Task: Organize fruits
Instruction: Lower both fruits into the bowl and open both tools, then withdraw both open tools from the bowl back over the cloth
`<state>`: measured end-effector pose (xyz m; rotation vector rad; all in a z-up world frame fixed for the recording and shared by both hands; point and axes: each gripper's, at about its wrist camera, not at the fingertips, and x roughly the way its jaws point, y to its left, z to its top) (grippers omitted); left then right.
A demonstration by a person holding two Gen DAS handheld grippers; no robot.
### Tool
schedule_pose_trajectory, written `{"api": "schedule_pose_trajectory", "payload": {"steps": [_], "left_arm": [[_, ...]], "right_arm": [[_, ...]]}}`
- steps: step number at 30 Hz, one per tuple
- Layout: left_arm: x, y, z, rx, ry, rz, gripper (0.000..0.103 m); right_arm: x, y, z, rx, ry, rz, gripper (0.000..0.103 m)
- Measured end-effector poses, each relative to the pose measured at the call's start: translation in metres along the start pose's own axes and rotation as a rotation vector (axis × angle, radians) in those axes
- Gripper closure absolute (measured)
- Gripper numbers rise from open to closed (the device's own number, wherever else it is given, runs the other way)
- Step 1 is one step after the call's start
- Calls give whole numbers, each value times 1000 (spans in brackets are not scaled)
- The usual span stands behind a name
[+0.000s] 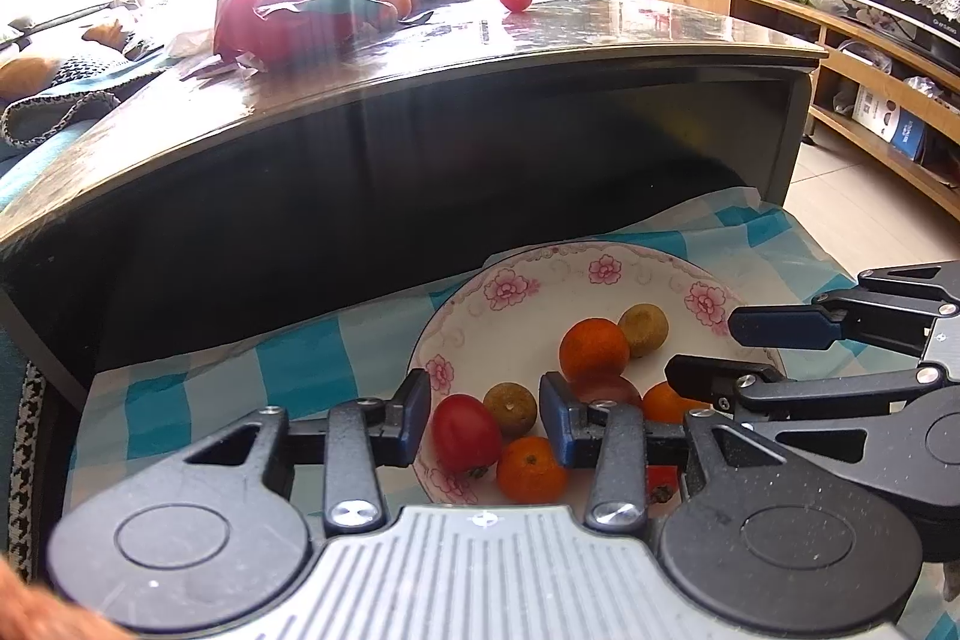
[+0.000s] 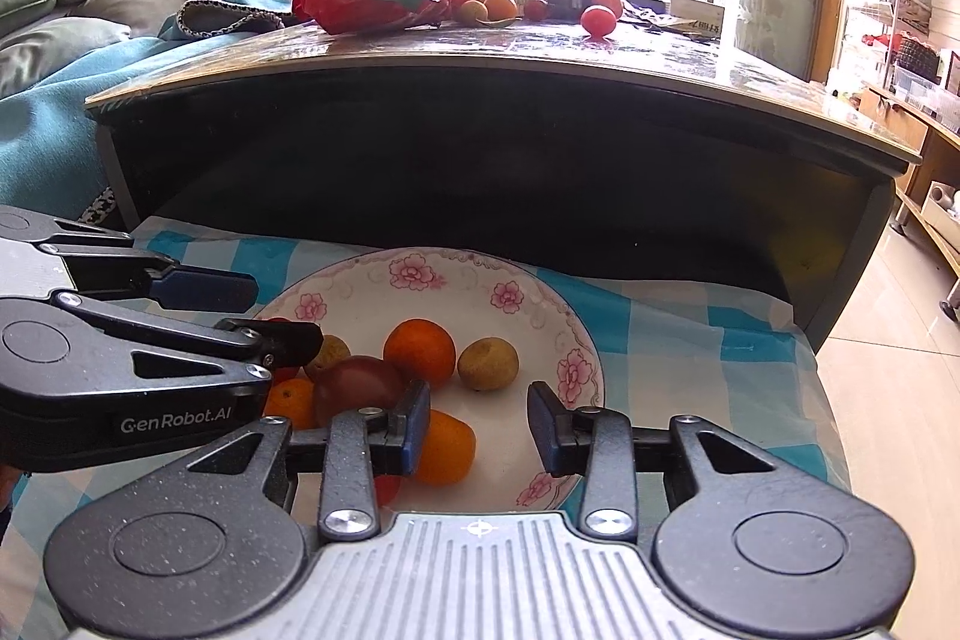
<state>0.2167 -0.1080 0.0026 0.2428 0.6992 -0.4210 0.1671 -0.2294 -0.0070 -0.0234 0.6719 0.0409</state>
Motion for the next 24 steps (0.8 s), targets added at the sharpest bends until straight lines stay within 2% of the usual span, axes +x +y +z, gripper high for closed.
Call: {"api": "schedule_pose_trajectory", "payload": {"steps": [5,12,24], "left_arm": [[-9,2,0,-9,-9,15,50],[-28,6,-4,-43,-27,50,41],[-50,0,-31,-86,-22,93,24]], "right_arm": [[-5,-2,2,10,-5,-5,71],[-20,-5,5,38,-16,-15,70],[-47,-5,-3,55,-1,-46,66]]}}
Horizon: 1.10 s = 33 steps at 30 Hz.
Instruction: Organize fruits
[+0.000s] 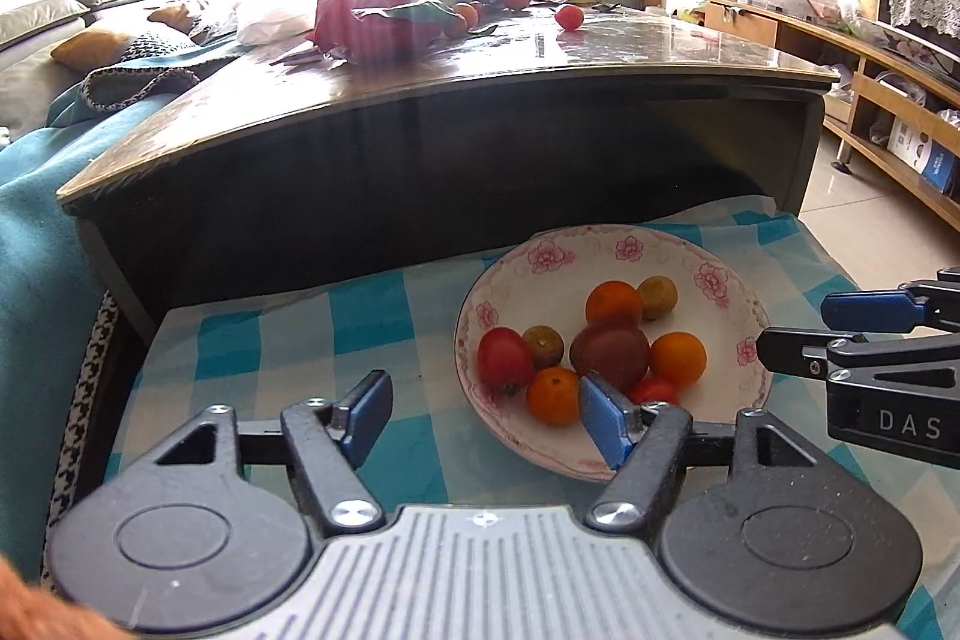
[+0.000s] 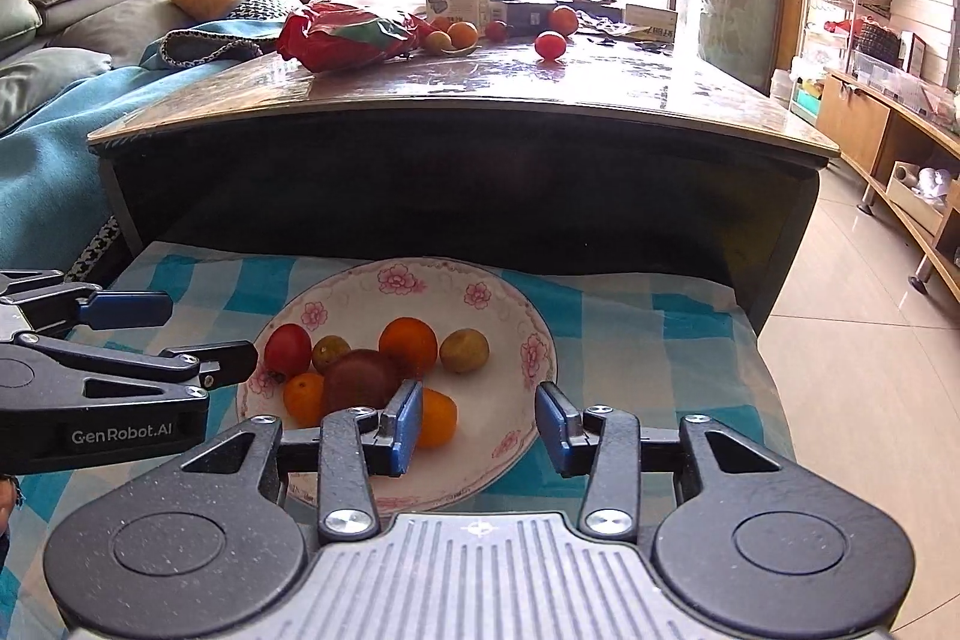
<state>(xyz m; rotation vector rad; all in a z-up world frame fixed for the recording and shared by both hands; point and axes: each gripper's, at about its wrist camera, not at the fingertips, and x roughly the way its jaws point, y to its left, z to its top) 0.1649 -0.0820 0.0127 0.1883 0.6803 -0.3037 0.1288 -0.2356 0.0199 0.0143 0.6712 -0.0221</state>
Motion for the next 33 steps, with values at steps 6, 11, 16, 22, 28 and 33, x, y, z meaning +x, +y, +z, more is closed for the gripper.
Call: {"api": "schedule_pose_trajectory", "payload": {"steps": [6,11,16,22,28,33], "left_arm": [[-14,-4,-16,-6,1,29,10],[-27,-7,-26,-19,-2,49,1],[-40,-9,-36,-25,-4,68,0],[-51,-11,-47,-24,6,75,0],[-59,-13,-50,-11,-2,85,0],[-65,-15,-52,-5,-12,86,0]], "right_arm": [[-12,4,-13,6,21,-2,63],[-25,4,-20,27,24,-2,63],[-38,8,-32,49,38,4,62],[-52,11,-42,65,46,9,61],[-59,12,-47,77,45,8,61],[-63,12,-48,80,41,10,61]]}}
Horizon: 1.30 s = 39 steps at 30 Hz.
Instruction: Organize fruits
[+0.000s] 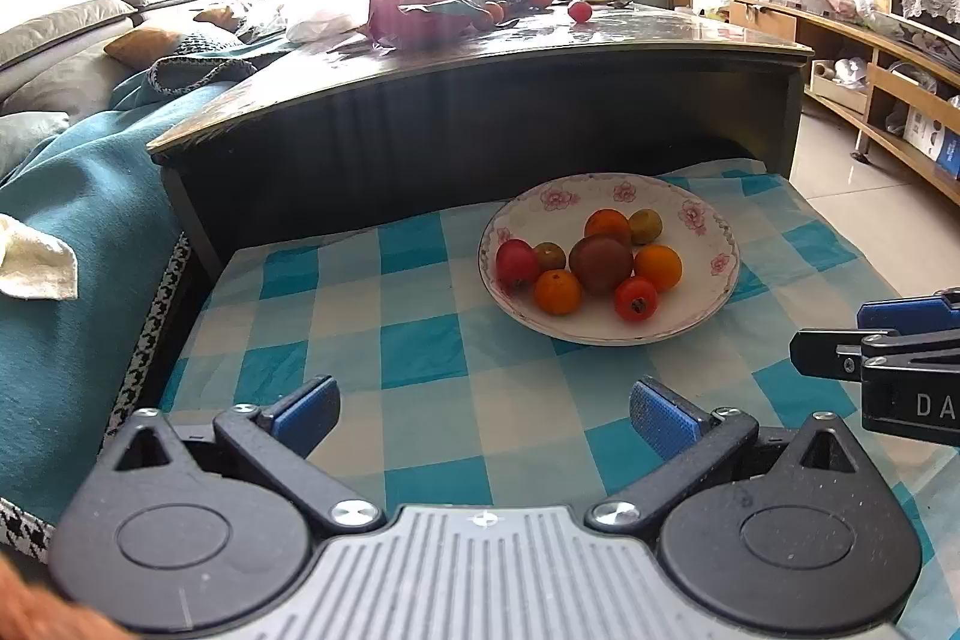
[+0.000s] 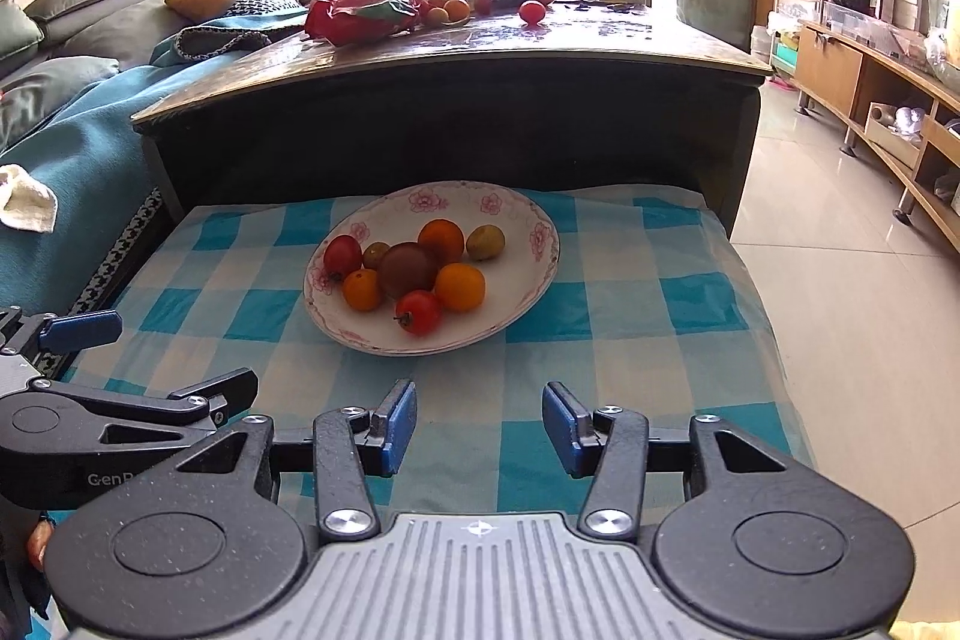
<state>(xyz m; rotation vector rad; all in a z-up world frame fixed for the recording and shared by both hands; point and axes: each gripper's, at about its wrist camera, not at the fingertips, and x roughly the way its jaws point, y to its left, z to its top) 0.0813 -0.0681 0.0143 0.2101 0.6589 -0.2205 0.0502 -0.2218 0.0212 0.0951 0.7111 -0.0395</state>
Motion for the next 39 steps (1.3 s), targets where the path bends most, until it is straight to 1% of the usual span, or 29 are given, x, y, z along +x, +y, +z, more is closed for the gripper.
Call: {"api": "schedule_pose_trajectory", "payload": {"steps": [13,22,27,39], "left_arm": [[-14,2,-7,-12,-3,-4,0],[-27,-3,-16,7,1,-3,0],[-33,0,-18,-17,9,-17,0],[-41,0,-24,-20,8,-24,0]], "right_arm": [[-14,4,-7,7,-15,4,61],[-26,7,-13,19,-17,11,61],[-36,10,-18,14,-26,12,61],[-44,11,-26,18,-20,8,61]]}}
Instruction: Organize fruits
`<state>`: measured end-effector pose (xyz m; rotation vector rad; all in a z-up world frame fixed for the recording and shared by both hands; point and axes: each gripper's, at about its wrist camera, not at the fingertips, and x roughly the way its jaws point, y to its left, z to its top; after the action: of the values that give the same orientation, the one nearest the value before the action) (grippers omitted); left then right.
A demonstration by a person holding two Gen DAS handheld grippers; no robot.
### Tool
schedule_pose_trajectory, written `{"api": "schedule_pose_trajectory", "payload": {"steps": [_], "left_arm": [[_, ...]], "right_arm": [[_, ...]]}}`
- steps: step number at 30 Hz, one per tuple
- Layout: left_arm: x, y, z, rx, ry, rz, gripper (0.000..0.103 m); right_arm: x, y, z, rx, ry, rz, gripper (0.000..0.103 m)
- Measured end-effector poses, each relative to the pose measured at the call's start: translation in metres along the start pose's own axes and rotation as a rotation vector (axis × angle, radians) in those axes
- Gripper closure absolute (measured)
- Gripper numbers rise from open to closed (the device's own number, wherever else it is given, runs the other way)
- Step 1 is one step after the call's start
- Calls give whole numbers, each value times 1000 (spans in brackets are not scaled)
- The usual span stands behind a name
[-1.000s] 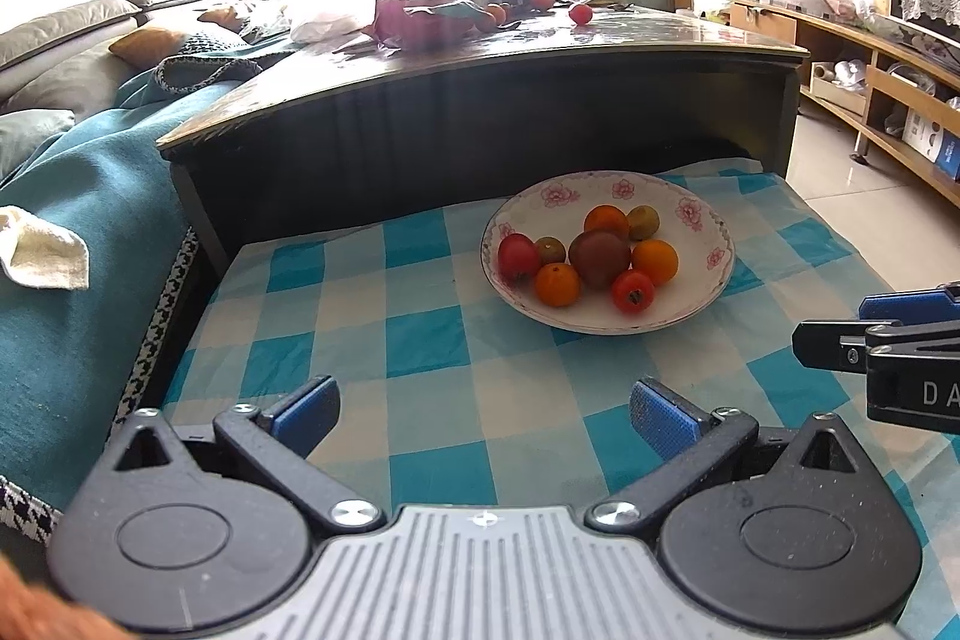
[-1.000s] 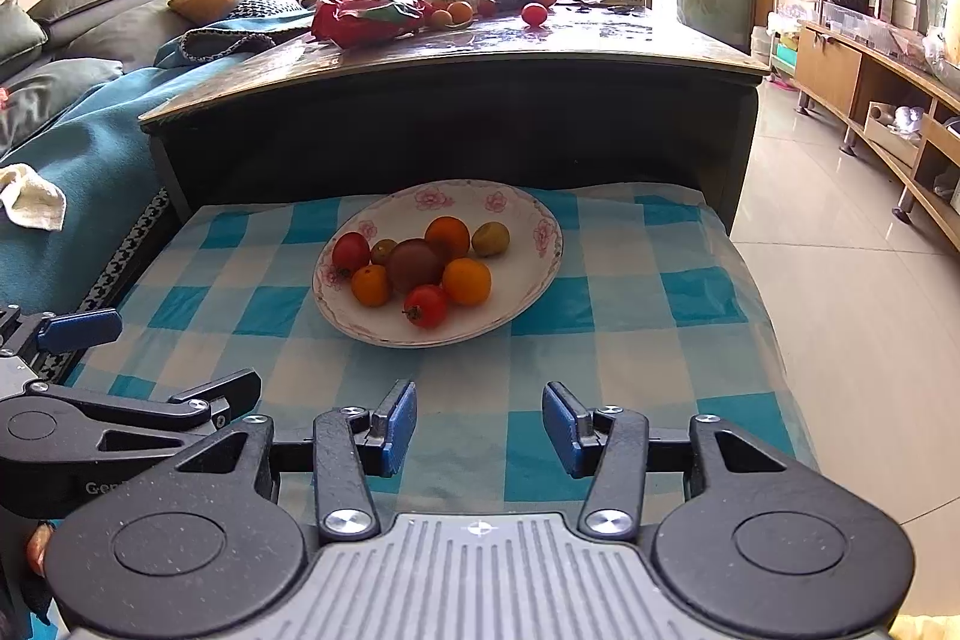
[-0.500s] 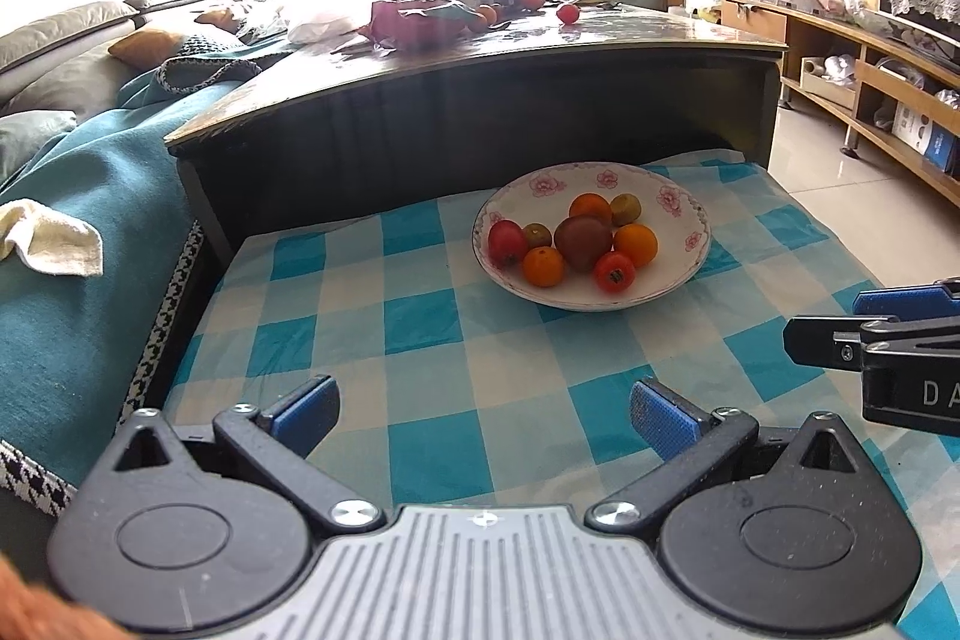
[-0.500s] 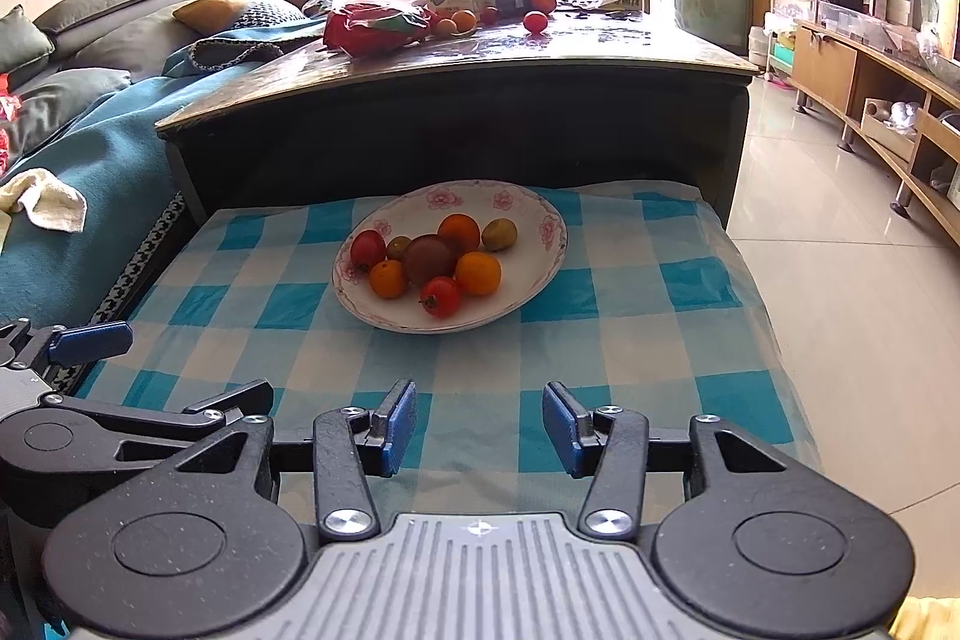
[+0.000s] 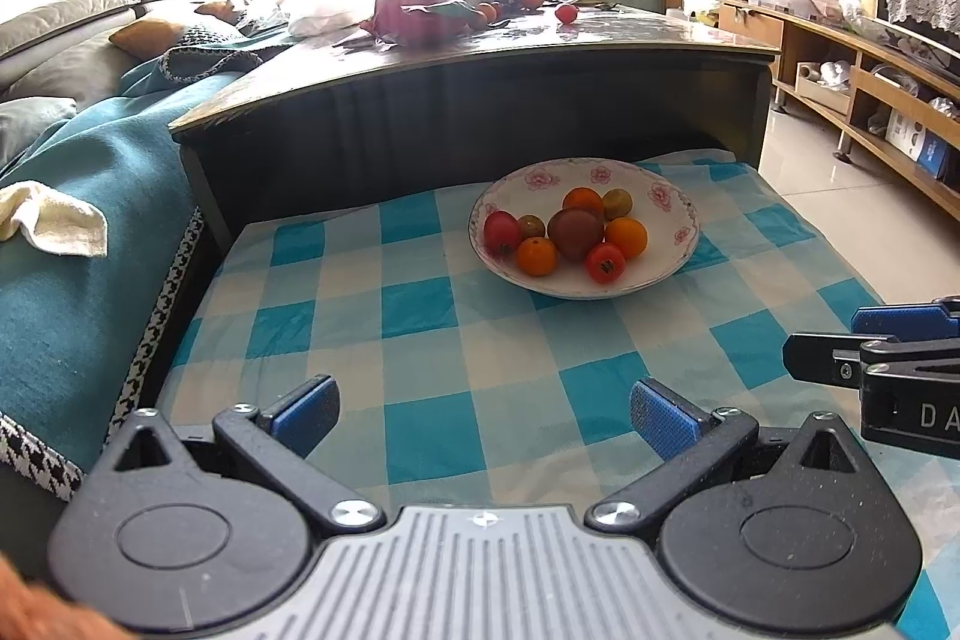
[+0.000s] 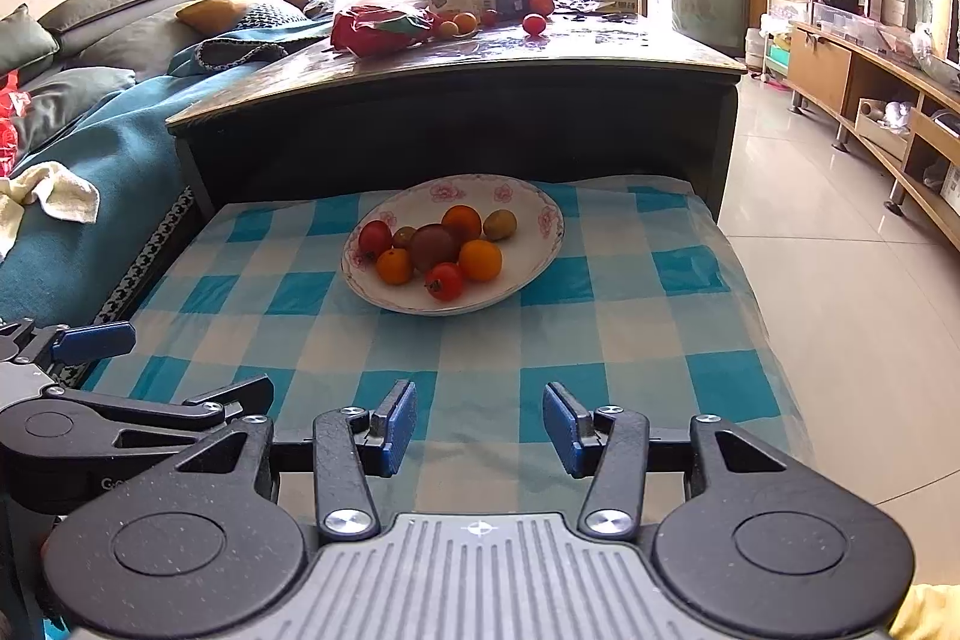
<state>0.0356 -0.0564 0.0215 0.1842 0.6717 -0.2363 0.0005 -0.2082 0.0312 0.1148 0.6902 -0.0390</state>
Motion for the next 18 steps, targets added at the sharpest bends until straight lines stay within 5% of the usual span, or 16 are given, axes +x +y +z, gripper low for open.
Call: {"api": "schedule_pose_trajectory", "payload": {"steps": [18], "left_arm": [[-20,0,-10,9,-3,-7,0]], "right_arm": [[-18,8,-13,-2,0,9,61]]}}
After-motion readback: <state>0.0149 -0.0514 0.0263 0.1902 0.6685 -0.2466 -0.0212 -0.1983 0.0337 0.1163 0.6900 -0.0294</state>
